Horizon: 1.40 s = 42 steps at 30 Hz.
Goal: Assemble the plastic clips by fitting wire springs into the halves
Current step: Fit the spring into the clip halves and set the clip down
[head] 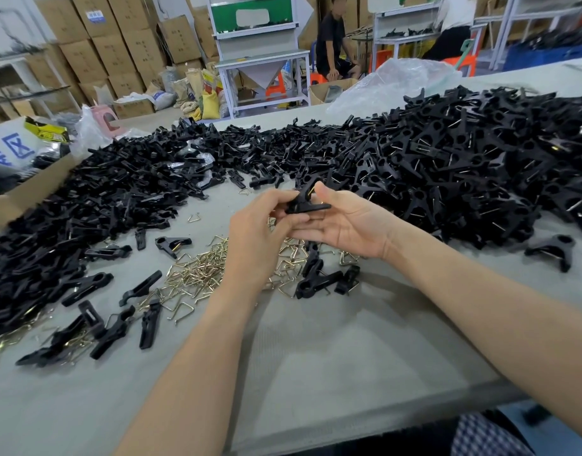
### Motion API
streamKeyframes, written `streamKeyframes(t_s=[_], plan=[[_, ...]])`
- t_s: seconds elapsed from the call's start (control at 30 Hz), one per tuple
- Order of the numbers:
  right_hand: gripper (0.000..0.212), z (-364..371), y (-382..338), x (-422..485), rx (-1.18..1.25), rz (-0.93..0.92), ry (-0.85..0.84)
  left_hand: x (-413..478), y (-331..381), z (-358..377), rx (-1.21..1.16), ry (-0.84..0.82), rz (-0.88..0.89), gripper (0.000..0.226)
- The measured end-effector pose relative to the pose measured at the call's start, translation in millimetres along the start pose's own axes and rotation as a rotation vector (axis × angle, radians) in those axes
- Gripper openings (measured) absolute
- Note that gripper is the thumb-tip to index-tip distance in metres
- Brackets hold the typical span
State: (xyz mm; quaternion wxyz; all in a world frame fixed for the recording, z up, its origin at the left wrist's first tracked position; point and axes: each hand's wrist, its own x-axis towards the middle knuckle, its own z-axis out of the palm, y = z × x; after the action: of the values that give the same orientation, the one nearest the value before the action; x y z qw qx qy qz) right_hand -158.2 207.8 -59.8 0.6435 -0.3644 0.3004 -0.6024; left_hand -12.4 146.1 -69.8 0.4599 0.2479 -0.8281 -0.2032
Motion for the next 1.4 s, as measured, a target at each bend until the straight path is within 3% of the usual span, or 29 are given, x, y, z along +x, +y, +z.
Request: streamKeyframes(t_s=[0.17,0.7,0.87,1.07,1.13,1.23,1.4], plan=[[0.038,-0.1,0.8,-0.5,0.014,-0.029,0.007,-0.2,2.6,-2.5,0.02,-0.006,0.011,0.025],[0.035,-0.5,3.0,0.4,0.01,-0.039,-0.007,-2.0,-2.3,-0.7,-0.006,0.007,0.005,0.027],[0.046,0.5,2.9,3.7,-0.109,0.026,0.122,-2.4,-4.1,2.0,-0.008,0.007,-0.023,0.025],[0.02,-9.5,-6.4,1.2,-0.507,-0.112,0.33,-2.3,-9.1,-1.8,0.028,-0.02,-0.049,0.024],[0.013,-8.6,-6.9,0.8,-0.462,-0.133,0.345,-2.9,-7.3,-0.7,-0.002,-0.028,-0.053,0.027],[0.02,-2.3,-4.2,3.7,-0.354,-0.16,0.38,-2.8,-3.0,2.8,-0.04,-0.033,-0.085,0.021],[0.016,-12.0,-21.0,-0.3,-0.128,-0.3,0.575,-3.7,-9.5,-5.7,-0.159,0.022,-0.252,0.018]])
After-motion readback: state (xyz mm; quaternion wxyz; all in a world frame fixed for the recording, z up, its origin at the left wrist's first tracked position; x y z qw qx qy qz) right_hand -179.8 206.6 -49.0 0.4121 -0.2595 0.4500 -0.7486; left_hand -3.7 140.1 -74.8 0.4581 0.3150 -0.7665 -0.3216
